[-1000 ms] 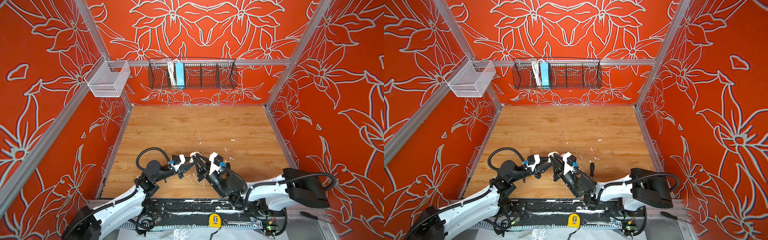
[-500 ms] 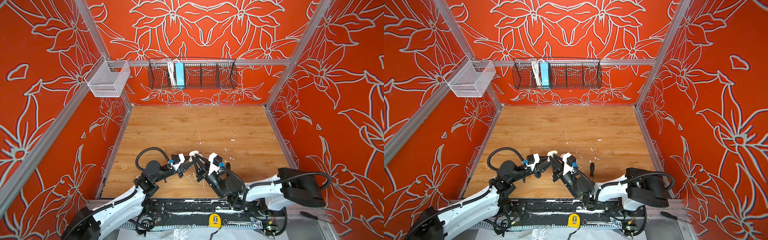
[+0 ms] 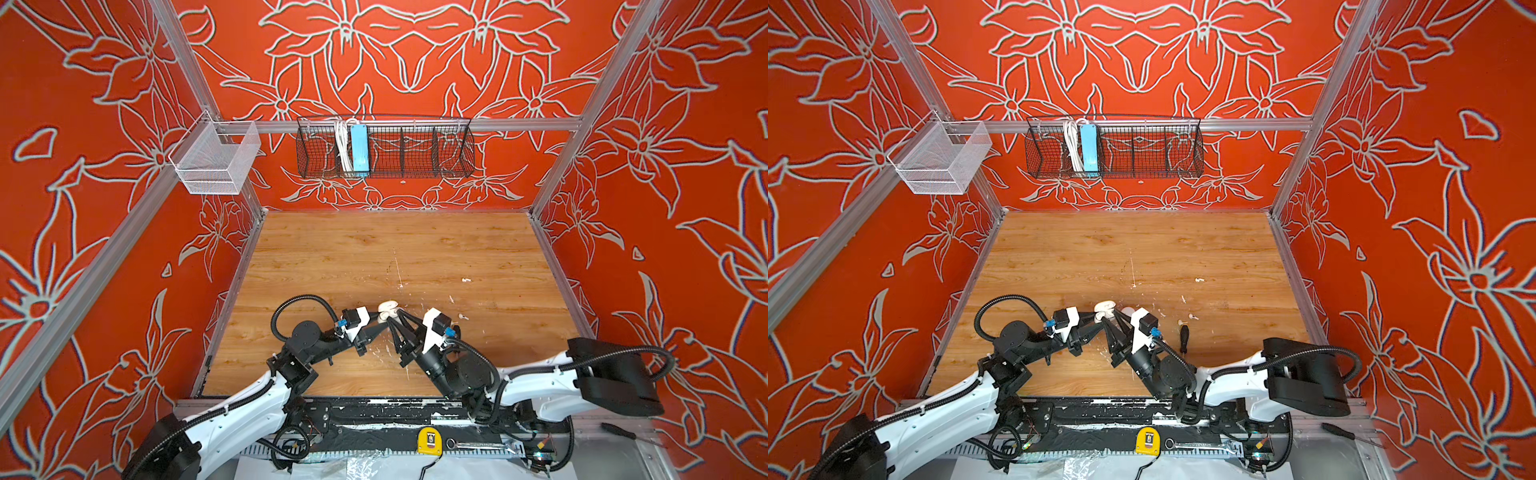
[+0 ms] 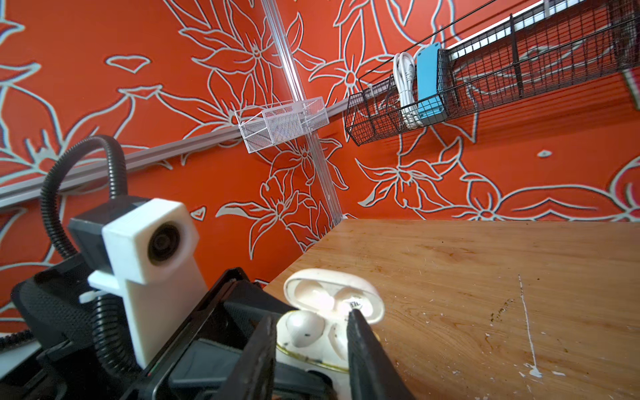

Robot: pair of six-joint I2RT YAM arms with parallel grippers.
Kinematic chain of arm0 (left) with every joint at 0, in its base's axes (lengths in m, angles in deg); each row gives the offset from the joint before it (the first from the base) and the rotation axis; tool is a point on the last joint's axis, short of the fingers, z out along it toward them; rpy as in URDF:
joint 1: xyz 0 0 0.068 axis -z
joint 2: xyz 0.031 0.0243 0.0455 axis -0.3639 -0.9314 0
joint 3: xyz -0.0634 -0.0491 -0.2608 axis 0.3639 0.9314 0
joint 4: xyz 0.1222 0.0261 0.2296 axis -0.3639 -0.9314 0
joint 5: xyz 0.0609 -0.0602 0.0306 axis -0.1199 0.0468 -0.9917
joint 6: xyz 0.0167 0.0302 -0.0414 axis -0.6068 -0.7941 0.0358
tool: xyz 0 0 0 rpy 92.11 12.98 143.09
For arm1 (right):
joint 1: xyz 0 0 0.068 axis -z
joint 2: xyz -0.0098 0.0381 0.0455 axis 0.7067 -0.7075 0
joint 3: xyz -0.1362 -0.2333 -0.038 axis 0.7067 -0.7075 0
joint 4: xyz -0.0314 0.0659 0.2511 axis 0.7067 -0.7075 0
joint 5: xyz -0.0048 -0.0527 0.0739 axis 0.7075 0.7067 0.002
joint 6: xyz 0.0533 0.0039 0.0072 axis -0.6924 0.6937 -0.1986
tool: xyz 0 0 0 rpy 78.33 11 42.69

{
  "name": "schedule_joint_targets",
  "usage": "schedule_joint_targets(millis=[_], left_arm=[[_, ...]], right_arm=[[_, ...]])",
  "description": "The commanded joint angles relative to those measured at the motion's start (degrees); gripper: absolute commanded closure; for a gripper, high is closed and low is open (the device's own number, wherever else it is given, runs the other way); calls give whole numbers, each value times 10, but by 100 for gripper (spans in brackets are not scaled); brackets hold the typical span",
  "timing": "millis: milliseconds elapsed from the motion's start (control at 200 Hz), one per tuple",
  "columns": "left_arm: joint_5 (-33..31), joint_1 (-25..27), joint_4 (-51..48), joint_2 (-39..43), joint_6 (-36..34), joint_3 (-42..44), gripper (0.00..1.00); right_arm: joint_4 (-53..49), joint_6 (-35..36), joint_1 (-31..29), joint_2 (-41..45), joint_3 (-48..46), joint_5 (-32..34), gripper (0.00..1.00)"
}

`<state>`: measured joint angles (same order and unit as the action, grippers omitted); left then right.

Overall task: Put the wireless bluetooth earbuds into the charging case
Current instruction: 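Open the right gripper to release the earbud into the case, then draw the right gripper back over the remaining earbuds on the table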

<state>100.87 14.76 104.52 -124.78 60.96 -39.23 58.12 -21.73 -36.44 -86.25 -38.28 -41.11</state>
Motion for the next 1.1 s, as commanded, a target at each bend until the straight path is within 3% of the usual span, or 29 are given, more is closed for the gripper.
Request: schedule_joint_targets(millis=[0, 130, 210, 285, 385, 515, 671, 826, 931, 1096], left_arm=[[1, 4, 16, 6, -1, -3, 100], [0, 4, 14, 3, -5, -4, 100], [-11, 4, -10, -4, -12, -14, 100], [-12, 4, -18, -12, -21, -18, 100], [-8, 4, -3, -21, -16, -15, 100], [-38, 4, -15, -14, -11, -16, 100], [-65, 4, 15, -32, 9, -7, 100], [-115, -13, 65, -72, 62, 5, 100], [-94, -37, 105, -91, 89, 16, 100], [-43, -38, 67, -72, 72, -2, 100]], right_arm=[[-11, 13, -3, 44, -18, 18, 61], [-62, 23, -3, 110, -32, 24, 58], [-152, 19, -2, 169, -25, 46, 52], [-320, -15, 8, 227, 7, 87, 46], [-581, -123, 48, 290, 70, 119, 46], [-785, -187, 115, 302, 124, 45, 44], [-1007, -232, 164, 193, 237, -36, 42], [-1062, -246, 221, 102, 261, -144, 51], [-1068, -250, 266, 71, 244, -185, 57], [-1071, -239, 321, 67, 220, -244, 58]])
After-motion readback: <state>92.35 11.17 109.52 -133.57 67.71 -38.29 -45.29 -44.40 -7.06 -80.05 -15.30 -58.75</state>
